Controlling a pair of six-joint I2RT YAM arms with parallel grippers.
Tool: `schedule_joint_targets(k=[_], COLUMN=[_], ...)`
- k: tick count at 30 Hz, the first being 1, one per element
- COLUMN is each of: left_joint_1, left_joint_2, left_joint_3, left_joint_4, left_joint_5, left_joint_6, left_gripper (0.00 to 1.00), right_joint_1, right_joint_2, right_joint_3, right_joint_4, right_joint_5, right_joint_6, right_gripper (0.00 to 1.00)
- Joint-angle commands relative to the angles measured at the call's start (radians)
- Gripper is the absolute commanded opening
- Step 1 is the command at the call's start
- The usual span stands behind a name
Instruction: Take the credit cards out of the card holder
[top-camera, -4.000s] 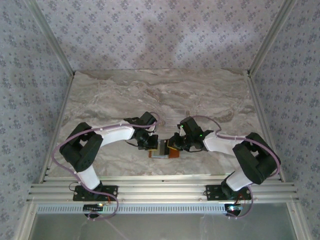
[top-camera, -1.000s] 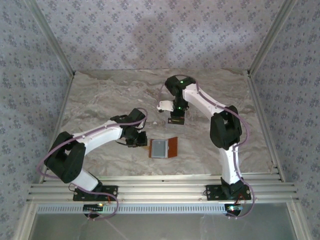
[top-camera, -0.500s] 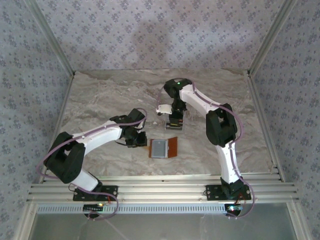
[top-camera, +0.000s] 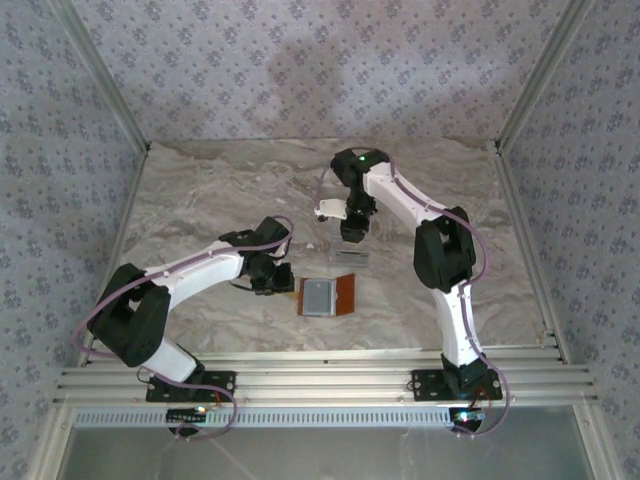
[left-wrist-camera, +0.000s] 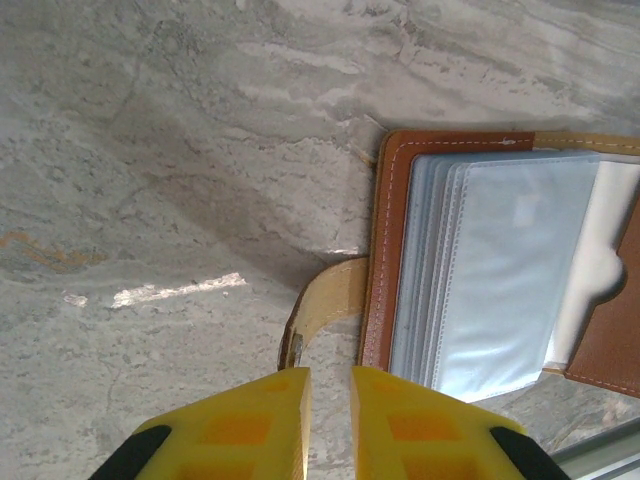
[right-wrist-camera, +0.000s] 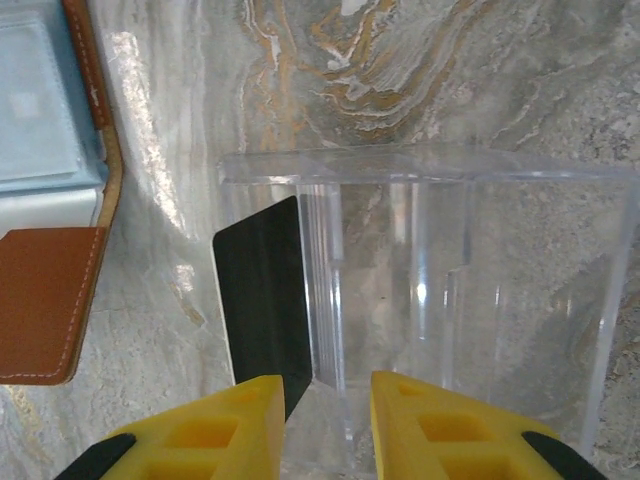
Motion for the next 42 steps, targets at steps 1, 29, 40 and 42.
schedule_joint_targets(k=[1,29,40,42], left_joint_1=[0.003,0.002,0.002,0.001], left_joint_2=[-0.029,-0.027,-0.027,-0.027], left_joint_3=[0.013,0.006,0.009,0.011], left_joint_4=[-0.021,-0.011,-0.015,-0.014], left_joint_5=[0.008,0.010,0.012,0.011], left_joint_6=[0.003,-0.006,-0.004,-0.004], left_gripper=[0.19,0.20,0.20,0.20], right_joint_1=[-0.002,0.025,0.027,0.027], right_joint_2=[-0.064,-0.142,-0.172,-0.172], right_joint_3=[-0.031,-0.244,-0.255,-0.259], right_joint_4=[0.006,0.276,0.347,0.356], right_joint_5=[0.003,0.153,0.212,0.221], right_joint_6=[-0.041,-0.004,0.006,0.008], right_gripper=[0.32,0.49,0.36,0.35])
